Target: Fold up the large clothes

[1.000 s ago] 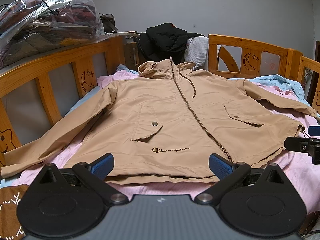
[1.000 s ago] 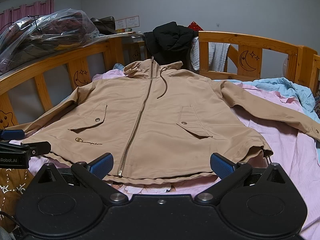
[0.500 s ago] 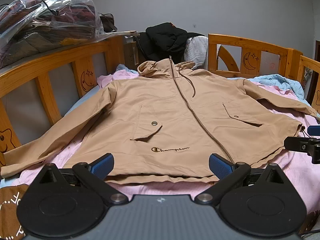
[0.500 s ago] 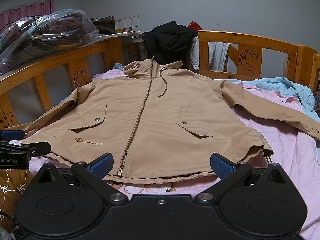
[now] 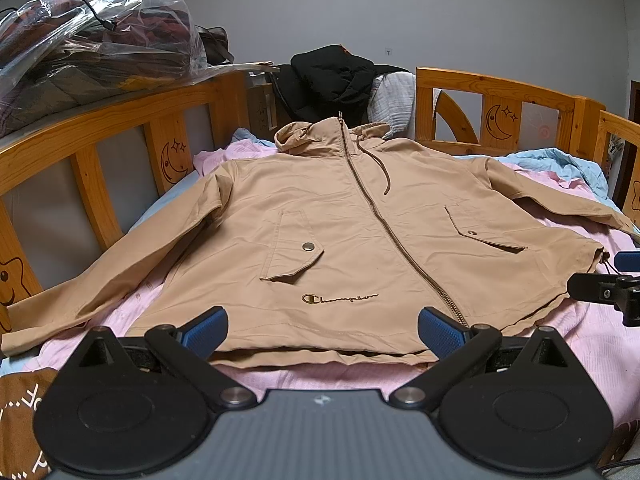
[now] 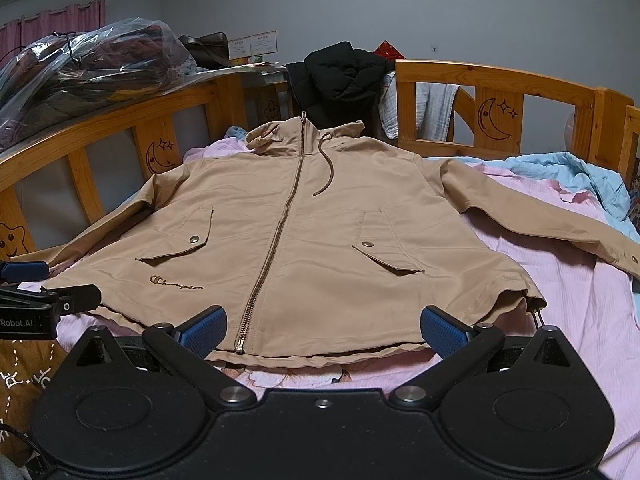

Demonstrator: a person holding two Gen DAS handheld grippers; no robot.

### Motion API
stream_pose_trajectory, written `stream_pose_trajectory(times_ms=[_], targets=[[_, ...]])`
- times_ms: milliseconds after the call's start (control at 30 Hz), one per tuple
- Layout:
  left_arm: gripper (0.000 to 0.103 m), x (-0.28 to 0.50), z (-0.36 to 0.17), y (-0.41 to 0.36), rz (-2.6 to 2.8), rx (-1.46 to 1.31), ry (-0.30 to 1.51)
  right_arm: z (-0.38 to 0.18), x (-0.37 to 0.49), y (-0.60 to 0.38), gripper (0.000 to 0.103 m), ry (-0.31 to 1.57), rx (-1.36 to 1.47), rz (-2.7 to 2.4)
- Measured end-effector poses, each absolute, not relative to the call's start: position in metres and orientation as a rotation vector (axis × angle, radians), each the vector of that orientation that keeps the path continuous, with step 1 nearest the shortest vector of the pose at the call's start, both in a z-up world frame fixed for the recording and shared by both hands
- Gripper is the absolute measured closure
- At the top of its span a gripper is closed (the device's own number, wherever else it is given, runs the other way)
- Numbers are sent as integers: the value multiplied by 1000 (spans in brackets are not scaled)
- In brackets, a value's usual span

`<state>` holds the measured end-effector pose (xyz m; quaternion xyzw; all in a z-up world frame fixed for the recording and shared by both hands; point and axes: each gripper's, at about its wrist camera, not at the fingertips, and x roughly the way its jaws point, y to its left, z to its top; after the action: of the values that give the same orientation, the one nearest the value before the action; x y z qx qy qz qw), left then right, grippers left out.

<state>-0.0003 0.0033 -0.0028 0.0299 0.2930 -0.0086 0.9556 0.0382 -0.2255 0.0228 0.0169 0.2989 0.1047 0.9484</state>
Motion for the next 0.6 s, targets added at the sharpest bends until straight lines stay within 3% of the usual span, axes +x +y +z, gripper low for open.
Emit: stream_pose_trajectory(times_ms=[600], targets=[[0,0,-8,4,-33,55,607,21,40,-228,0,610,38,212]])
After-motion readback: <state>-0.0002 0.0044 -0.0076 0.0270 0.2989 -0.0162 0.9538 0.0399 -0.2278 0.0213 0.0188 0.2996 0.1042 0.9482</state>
